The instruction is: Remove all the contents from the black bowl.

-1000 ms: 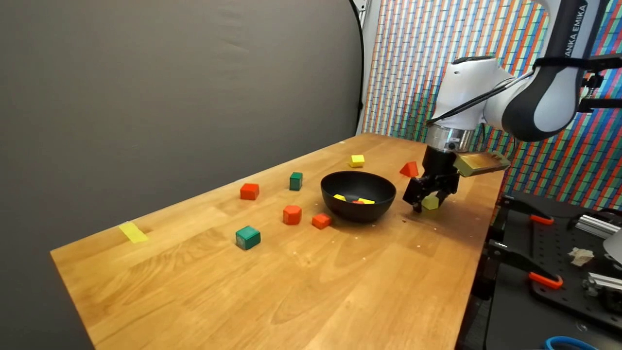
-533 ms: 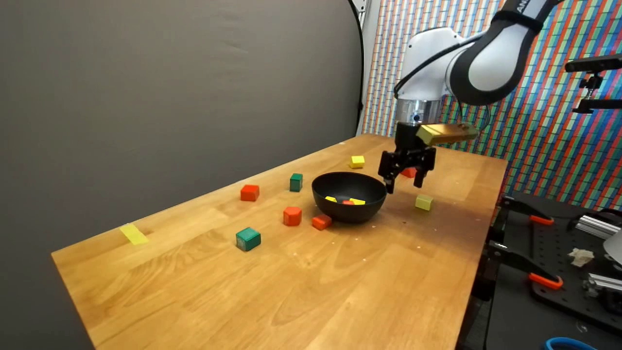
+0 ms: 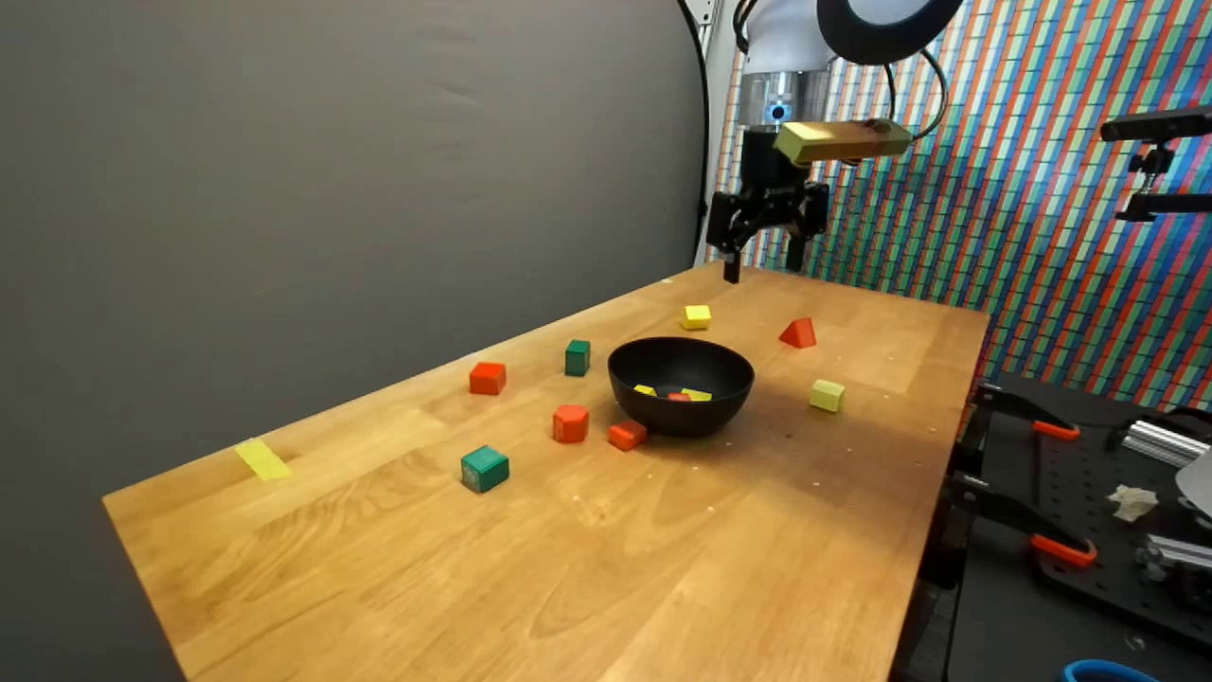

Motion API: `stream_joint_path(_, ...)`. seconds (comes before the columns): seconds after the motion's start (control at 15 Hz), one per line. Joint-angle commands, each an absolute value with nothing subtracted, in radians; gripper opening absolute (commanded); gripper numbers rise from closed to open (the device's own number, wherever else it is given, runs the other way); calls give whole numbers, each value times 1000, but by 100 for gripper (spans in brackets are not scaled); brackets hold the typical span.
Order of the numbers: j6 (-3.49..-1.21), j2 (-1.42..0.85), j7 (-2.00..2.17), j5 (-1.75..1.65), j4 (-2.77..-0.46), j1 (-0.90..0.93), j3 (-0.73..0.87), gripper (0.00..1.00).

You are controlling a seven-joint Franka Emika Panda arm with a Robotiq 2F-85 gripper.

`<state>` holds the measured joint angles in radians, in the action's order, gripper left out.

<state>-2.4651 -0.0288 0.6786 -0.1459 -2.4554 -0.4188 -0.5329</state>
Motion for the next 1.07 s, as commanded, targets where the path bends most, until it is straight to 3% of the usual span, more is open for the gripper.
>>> stream_joint_path(0.0,-2436,-10,652,-141,-2443,-192,-313,100)
stream_joint_path(0.27,-2440,-17,611,-217,-2450,-92,-220,100)
stream_joint_path(0.67,-2724,-125,427,-364,-2438,-16,-96,100)
stream_joint_path(0.8,-2825,-201,255,-170,-2389,-25,-108,100)
stream_joint_path(1.0,-2801,-176,277,-177,-2421,16,-66,100)
